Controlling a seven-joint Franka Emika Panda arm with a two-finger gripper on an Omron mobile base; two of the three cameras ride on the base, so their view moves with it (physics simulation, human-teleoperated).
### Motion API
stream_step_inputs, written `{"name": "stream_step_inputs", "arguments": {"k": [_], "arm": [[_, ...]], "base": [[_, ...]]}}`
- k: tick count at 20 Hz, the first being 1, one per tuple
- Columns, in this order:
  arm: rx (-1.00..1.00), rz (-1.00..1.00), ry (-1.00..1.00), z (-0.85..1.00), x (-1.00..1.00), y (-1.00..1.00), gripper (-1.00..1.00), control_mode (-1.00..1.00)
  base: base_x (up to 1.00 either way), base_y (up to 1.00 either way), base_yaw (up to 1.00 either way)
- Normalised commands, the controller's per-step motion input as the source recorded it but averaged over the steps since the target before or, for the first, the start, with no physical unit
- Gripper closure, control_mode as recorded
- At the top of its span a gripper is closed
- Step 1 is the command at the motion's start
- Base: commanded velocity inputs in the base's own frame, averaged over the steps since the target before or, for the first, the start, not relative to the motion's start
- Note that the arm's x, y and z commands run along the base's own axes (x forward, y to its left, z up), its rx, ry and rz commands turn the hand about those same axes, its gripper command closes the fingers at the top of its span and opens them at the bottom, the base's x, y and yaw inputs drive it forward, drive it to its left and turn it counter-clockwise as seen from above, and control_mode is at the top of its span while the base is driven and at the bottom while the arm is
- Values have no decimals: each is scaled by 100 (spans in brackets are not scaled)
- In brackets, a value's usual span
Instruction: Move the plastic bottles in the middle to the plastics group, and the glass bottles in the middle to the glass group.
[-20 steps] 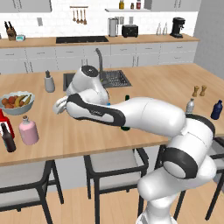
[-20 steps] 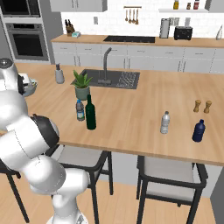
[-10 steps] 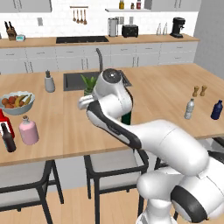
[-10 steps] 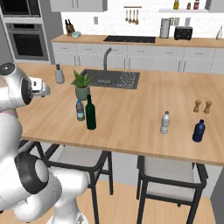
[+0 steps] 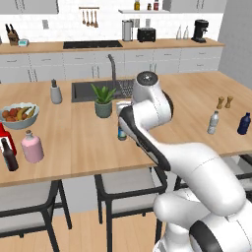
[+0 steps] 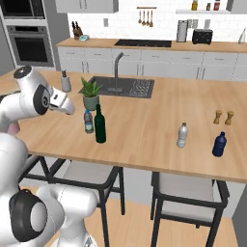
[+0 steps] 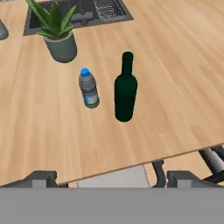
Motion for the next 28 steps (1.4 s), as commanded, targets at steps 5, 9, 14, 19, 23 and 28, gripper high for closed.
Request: {"name": "stream_step_inputs", "arguments": {"k": [5,9,14,19,23,28], "arm": [[13,-8,10,-10,18,-92,-100,-100],[7,0,14,-14,43,-70,-100,-100],[0,11,17,-35,65,-19,-100,-100],[0,24,7,-2,28,0,-100,-100],[0,21,0,-23,32,0,-100,-100],[0,10,-2,-54,15,0,-100,-100]], "base": [[0,0,0],[0,0,0],[0,0,0],[0,0,0],[0,0,0],[0,0,0]]}}
